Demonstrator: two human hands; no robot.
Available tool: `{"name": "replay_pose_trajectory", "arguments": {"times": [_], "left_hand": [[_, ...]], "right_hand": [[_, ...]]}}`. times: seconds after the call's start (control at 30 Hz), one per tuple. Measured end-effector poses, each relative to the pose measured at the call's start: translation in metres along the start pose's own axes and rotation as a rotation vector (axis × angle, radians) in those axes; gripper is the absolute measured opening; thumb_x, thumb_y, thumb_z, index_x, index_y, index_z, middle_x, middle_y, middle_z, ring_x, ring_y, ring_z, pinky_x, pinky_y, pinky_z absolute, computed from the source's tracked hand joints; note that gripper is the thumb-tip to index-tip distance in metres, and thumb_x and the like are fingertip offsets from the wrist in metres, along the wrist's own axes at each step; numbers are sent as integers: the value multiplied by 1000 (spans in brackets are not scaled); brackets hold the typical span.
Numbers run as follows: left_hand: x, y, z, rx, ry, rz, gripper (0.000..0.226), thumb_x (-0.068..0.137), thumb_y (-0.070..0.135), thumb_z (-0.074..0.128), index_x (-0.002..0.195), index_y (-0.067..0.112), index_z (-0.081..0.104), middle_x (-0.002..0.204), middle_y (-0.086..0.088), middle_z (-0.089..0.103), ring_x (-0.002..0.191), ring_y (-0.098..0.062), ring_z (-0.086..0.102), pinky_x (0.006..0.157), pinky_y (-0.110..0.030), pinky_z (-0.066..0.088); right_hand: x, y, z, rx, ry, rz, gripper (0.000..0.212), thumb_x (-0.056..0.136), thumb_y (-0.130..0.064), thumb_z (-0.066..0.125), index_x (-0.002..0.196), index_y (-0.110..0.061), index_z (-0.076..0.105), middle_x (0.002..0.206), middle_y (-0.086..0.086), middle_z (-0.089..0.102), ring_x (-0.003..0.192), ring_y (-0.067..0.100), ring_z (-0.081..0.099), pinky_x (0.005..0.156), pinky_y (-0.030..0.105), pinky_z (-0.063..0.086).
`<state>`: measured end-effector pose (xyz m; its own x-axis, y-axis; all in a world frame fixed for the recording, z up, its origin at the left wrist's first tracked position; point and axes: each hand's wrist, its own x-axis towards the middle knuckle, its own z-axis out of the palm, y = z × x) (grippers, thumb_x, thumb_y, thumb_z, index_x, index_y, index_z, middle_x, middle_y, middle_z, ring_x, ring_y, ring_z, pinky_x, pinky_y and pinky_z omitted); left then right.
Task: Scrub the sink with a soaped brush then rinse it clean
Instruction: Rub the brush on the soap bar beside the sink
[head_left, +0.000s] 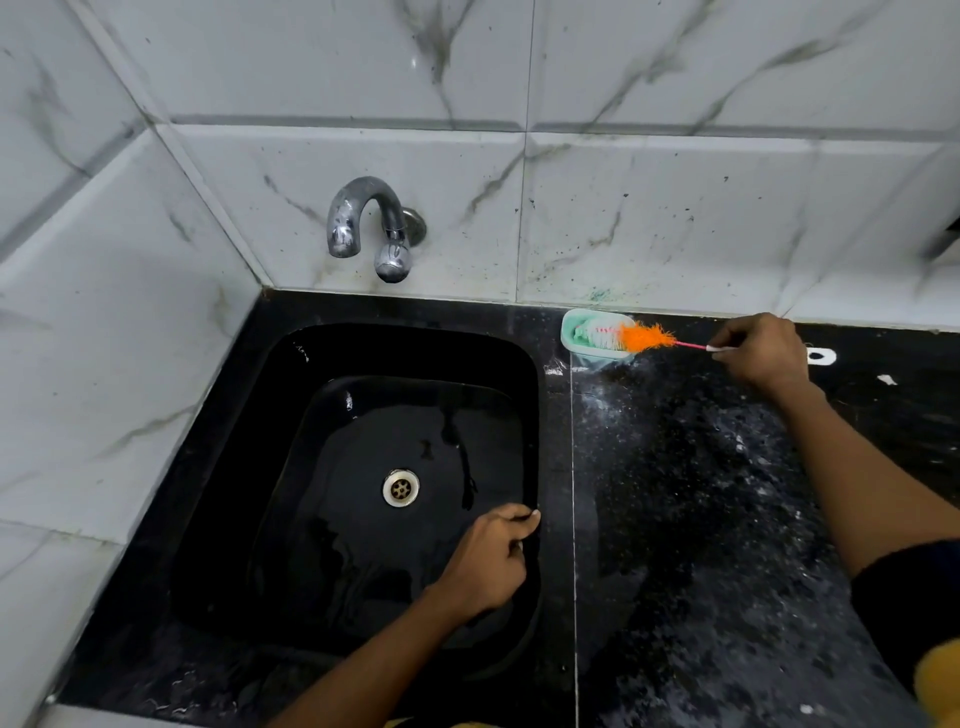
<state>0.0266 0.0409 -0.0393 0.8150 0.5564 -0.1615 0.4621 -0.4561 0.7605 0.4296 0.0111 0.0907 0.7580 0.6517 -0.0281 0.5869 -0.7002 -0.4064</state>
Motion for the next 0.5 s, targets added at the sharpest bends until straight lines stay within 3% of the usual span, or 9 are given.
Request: {"name": "replay_pose_trajectory", "arguments": {"times": [0.23, 0.33, 0.5], "left_hand": [[-1, 0, 1, -10, 7, 5, 59, 82, -4, 46, 138, 8, 59, 141, 3, 57, 130, -8, 52, 110, -15, 36], [-3, -1, 2, -21, 3, -11, 60, 83, -4, 46, 141, 10, 55, 145, 5, 53, 134, -8, 48, 113, -20, 36], [-9, 2, 1, -26, -10, -25, 62, 87, 0, 49, 148, 13, 47, 153, 6, 45, 140, -8, 40, 117, -18, 29]], "right_hand": [[-17, -5, 2, 148, -42, 89, 8, 78, -18, 71, 78, -24, 75, 78, -4, 68, 82, 21, 60, 76, 34, 50], [-26, -3, 10, 256, -92, 142, 9, 79, -18, 69, 73, -20, 75, 66, -6, 71, 75, 19, 66, 77, 39, 56], [-44, -5, 19, 349, -85, 165, 12, 83, -16, 70, 71, -17, 75, 64, -2, 72, 60, 16, 63, 59, 31, 54]]}}
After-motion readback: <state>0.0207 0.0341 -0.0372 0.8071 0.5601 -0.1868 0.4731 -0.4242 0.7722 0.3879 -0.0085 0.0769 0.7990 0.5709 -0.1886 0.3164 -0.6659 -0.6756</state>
